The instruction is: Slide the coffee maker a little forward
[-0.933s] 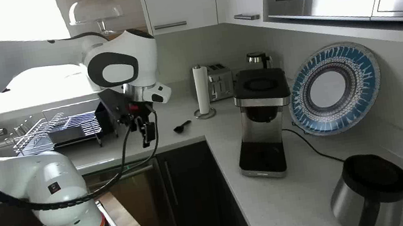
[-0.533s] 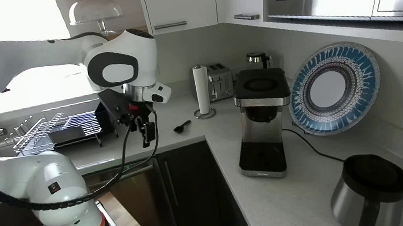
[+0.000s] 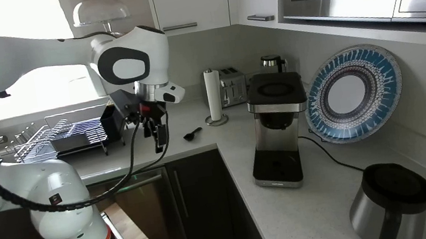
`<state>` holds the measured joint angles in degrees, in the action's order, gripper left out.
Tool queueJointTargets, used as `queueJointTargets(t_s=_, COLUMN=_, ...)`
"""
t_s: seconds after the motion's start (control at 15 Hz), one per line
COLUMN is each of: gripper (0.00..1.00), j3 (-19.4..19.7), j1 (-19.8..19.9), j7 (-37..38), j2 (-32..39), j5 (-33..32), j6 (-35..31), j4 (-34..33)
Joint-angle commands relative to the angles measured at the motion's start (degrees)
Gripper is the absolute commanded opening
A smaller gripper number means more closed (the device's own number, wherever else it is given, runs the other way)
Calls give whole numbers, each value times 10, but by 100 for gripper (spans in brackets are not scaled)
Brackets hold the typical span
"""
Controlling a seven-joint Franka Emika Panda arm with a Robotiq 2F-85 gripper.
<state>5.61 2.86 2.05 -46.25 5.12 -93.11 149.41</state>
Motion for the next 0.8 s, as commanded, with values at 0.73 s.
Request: queueJointTargets(t_s=0.73, gripper=100, j3=-174, j1=-10, j7=363, j2=433, j5=-335, j6=-57, j4=-308)
